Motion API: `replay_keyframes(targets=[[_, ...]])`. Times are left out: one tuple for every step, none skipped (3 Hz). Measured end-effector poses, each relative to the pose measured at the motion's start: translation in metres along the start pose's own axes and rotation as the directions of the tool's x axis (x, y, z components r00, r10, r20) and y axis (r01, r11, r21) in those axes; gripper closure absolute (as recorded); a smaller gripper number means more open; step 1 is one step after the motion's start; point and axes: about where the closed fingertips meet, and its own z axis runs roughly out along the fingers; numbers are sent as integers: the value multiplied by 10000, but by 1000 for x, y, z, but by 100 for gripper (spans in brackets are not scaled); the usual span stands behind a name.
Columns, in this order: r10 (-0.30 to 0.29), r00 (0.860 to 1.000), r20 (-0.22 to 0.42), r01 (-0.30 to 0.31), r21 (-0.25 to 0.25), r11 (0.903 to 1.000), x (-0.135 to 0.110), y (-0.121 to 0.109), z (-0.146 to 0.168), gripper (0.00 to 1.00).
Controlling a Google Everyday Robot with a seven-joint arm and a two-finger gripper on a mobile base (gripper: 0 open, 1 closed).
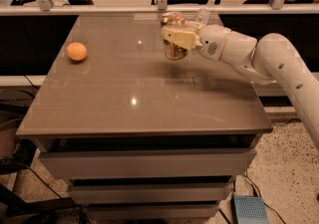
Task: Place orange can upright
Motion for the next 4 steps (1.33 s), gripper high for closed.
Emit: replay_keyframes(targets=[[-10,9999,-158,0,-666,9978,7,-1,-22,100],[20,10000,17,-18,-1266,9919,18,-1,-41,100],[-109,9994,314,156,-1557,9877,21,0,-58,100],[-308,9986,437,383,-1833,9823,20,1,-72,100]])
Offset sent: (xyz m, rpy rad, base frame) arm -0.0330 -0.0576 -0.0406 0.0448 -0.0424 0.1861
